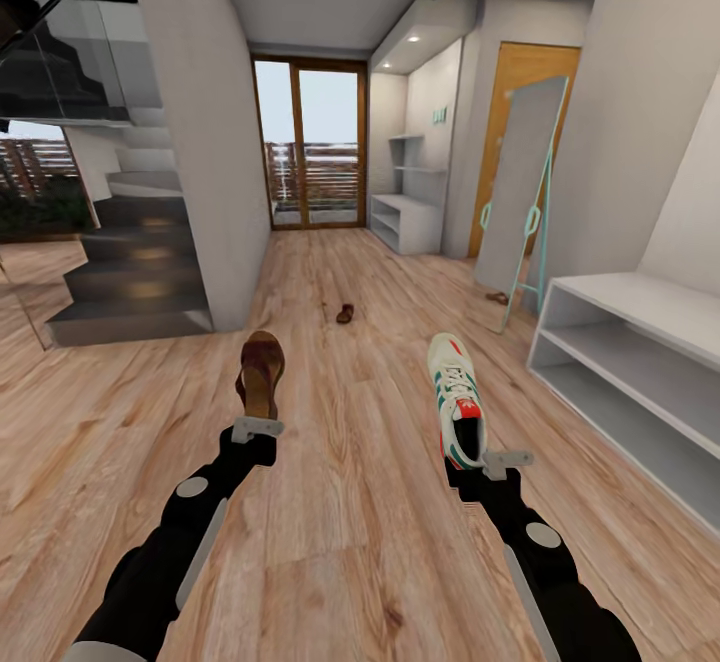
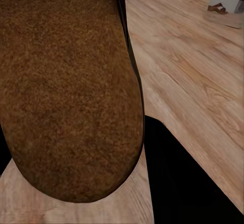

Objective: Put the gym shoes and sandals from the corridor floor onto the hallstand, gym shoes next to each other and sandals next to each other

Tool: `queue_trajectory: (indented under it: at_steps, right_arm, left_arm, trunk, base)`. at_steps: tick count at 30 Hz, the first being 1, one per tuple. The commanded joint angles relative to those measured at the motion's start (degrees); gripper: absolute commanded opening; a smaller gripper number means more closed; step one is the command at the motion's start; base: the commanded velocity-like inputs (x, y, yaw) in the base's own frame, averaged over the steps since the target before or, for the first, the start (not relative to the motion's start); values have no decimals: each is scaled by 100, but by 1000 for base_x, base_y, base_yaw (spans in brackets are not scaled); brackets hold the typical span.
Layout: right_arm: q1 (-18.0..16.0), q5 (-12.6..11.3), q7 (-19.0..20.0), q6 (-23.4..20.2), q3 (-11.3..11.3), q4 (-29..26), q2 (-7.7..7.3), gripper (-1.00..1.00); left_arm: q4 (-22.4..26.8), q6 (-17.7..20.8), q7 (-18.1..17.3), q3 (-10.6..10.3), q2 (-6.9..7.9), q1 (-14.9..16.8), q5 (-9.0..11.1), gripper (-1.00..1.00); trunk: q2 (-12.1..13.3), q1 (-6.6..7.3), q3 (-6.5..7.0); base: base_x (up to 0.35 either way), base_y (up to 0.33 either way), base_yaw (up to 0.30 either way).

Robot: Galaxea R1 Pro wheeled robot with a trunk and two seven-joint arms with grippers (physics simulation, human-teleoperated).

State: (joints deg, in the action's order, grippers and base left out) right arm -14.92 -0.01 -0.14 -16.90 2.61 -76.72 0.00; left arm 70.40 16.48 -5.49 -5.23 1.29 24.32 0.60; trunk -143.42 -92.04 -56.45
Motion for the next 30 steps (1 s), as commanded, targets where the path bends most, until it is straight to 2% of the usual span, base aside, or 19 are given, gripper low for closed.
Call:
queue_trajectory:
  at_steps: [1,17,26,30]
  right_arm:
    - [-2,1,-9,-33,2,-10,0,-100]
    - [-2,1,-6,-33,2,-10,0,-100]
    - [-2,1,-5,-33,2,-10,0,-100]
    - [-2,1,-5,-33,2,-10,0,-100]
  left_arm:
    - [10,33,-16,-17,3,3,-16,-100]
    - [9,31,-14,-39,-1,4,-16,-100]
    - [9,31,-15,-39,-3,3,-17,-100]
    - [9,31,-15,-39,-1,4,-18,-100]
  trunk:
    - [-2,-2,-6]
    - [-2,-2,-6]
    - [-2,-2,-6]
    - [-2,-2,-6]
  base:
    - [347,0,0]
    - [347,0,0]
    - [347,0,-202]
    - [347,0,-47]
